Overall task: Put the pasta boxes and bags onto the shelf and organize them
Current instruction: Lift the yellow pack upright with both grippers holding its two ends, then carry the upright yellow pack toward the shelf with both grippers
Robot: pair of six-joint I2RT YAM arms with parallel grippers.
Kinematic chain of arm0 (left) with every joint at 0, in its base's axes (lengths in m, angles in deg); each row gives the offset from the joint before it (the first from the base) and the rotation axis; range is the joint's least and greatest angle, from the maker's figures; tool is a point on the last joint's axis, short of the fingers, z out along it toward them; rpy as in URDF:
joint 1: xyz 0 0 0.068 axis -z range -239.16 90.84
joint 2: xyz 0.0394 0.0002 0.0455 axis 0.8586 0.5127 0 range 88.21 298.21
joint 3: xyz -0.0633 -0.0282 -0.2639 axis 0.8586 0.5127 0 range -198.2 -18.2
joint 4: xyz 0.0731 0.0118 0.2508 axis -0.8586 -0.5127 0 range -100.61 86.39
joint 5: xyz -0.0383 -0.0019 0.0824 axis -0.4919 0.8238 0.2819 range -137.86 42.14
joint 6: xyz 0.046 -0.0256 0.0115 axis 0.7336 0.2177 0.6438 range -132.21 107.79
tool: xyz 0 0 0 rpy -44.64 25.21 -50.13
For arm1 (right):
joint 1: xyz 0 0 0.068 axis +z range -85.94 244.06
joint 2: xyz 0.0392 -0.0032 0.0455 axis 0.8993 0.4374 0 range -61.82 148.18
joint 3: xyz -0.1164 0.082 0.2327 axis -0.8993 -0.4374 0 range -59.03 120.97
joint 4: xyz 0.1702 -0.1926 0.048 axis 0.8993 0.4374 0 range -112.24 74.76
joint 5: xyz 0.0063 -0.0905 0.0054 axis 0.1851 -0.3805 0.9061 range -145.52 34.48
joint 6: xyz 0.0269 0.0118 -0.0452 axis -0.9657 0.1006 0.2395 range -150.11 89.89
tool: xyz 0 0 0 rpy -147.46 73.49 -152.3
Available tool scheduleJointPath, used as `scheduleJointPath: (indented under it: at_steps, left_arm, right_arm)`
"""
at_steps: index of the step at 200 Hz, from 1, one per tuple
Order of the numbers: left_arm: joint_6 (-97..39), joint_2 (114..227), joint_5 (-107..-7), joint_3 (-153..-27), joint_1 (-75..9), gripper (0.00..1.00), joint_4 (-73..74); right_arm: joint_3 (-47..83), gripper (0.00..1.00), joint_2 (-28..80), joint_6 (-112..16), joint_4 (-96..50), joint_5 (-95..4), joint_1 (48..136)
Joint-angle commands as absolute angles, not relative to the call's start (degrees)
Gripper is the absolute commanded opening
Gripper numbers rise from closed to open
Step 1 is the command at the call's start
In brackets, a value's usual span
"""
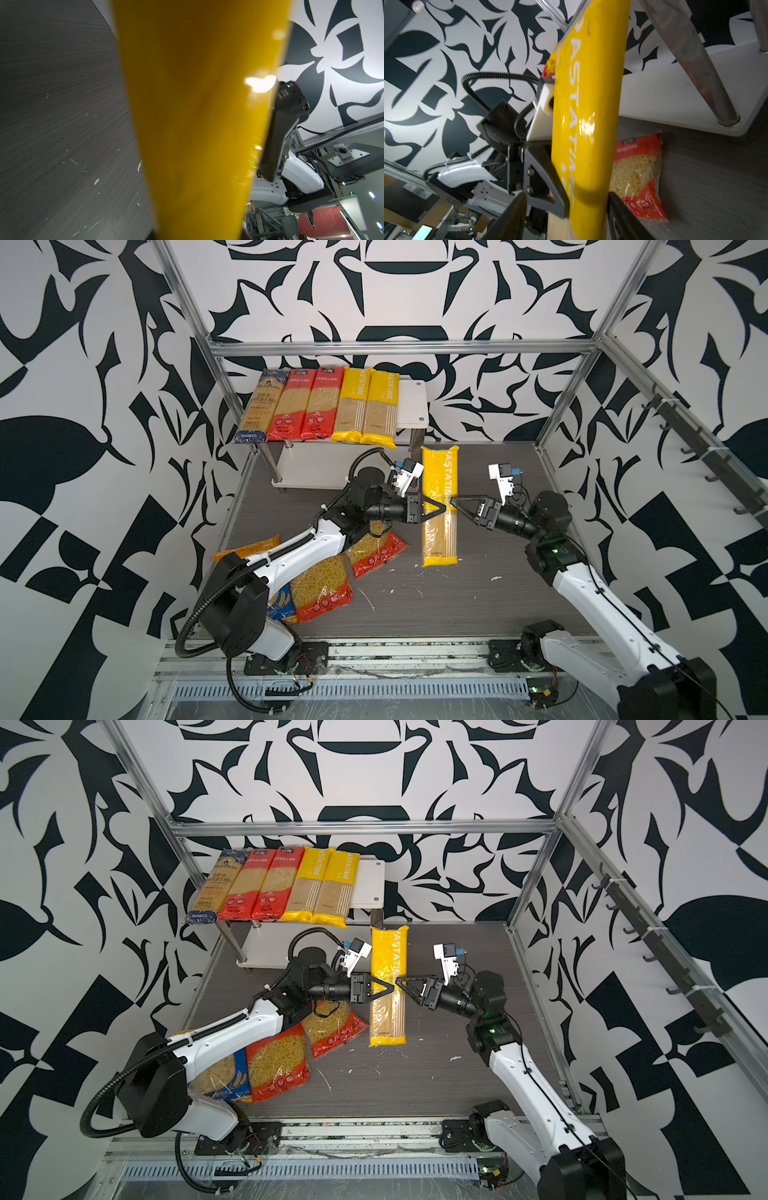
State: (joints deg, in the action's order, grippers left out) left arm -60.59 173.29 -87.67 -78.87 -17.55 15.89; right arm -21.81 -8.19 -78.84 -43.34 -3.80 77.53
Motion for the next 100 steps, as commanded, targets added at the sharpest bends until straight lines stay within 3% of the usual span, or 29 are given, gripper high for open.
scheduleJointPath:
  at_steps: [1,48,100]
  left_arm:
    - [-62.08,169.70,-83.28,-83.42,-19.25,0.07,19.37]
    - [-66.45,170.13,-82.65,-84.65,-19.26,0.06,23.02]
    - [-69.22,171.07,-83.54,-87.60,-18.91,0.07,24.42]
  right_arm:
    - [-25.17,0.69,-10.38,-80.10,-42.42,-3.49,78.29]
    - [-30.82,0.68,-16.16,-79.56,-41.08,-7.78,80.31]
    - [-30.12,0.53,-12.11,-85.22,-53.78,-7.36,80.98]
